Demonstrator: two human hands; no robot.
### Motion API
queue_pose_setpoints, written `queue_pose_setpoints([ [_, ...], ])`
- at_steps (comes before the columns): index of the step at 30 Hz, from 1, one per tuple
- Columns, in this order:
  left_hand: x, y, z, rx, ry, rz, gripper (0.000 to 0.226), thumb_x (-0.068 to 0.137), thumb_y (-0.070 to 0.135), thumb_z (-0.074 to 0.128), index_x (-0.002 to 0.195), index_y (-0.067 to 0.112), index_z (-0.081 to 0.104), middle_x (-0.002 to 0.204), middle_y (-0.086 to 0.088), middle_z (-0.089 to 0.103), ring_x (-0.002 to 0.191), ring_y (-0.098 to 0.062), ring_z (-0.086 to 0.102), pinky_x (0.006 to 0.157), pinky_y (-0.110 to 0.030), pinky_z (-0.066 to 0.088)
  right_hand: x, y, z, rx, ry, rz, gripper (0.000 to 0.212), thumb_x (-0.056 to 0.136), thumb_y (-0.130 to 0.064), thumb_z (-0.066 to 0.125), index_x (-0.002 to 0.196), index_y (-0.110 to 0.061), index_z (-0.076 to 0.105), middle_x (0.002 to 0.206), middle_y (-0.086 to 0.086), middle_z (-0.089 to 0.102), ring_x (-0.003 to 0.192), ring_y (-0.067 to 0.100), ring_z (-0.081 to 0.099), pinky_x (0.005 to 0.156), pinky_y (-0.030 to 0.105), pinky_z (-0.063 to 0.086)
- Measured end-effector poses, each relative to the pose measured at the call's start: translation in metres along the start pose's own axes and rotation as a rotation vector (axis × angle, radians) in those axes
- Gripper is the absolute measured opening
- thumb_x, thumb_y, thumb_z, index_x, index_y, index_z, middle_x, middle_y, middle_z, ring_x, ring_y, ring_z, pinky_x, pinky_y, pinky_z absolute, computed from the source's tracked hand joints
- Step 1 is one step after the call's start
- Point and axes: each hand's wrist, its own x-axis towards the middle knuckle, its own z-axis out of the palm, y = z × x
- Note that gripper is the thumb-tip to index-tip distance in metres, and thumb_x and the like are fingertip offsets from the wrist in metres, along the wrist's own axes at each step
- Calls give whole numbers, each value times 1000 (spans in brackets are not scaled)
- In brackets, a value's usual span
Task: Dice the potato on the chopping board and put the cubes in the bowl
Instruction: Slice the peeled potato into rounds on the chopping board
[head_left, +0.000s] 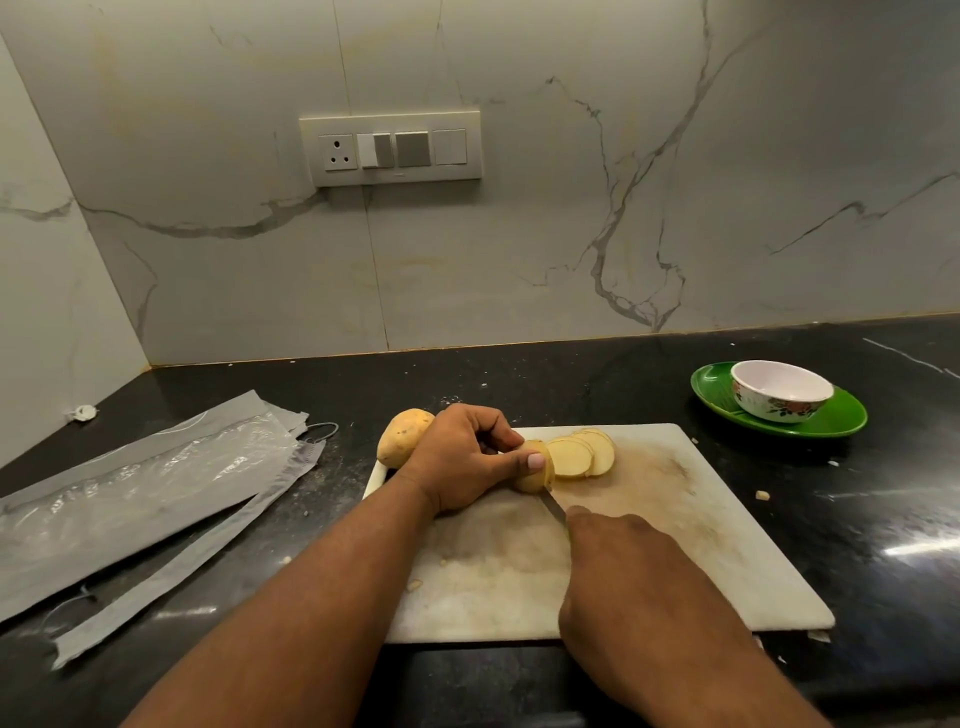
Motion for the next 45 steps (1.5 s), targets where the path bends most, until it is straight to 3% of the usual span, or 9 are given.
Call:
queue_pose_setpoints([
  [5,-1,-3,-1,25,6,32,24,77,40,88,85,24,72,88,4,74,82,-11,66,70,-21,57,-21,8,-14,-29,-99,49,60,97,-28,49,152,-33,27,137,-2,48,121,17,50,98,28,42],
  [9,-2,-5,-1,12,15,72,31,73,41,91,91,25,71,90,2,73,84,-20,68,71,-28,60,-23,17,-9,-7,-106,84,67,99,-24,45,158,-34,14,143,-3,47,126,17,47,105,29,39],
  [14,-4,-1,-1,2,-19,68,33,77,37,91,102,28,72,93,7,72,76,-8,63,67,-22,56,-15,22,-3,2,-34,75,60,101,-23,37,157,-31,17,139,-3,51,123,18,49,101,29,40],
  [22,-4,-1,-1,16,-29,61,45,68,55,83,103,29,73,97,10,71,80,-16,66,71,-31,61,-3,27,3,53,64,72,58,103,-31,36,157,-37,17,135,-9,54,112,13,53,91,27,44],
  [27,-4,2,-1,34,-65,32,55,64,64,78,107,31,73,103,12,71,86,-20,67,75,-33,61,-2,30,4,75,43,69,59,103,-33,36,158,-38,13,138,-10,52,118,13,52,96,28,44],
  [34,-5,3,-2,12,-97,10,39,73,38,91,108,32,74,105,14,70,79,-11,62,77,-37,62,-1,33,5,71,28,43,60,104,-36,35,157,-39,9,139,-11,50,117,11,52,96,27,44],
  [40,-8,10,-6,-1,-138,12,37,69,17,69,105,25,76,103,19,70,84,-8,62,70,-23,55,-2,35,8,66,40,27,59,104,-36,35,157,-39,9,134,-13,52,103,9,52,88,24,44],
  [45,-9,14,-12,42,-102,-25,33,67,15,66,98,26,76,106,13,70,90,-7,66,71,-30,62,-1,38,10,80,45,22,61,104,-37,37,157,-40,8,132,-14,53,97,6,48,87,22,44],
])
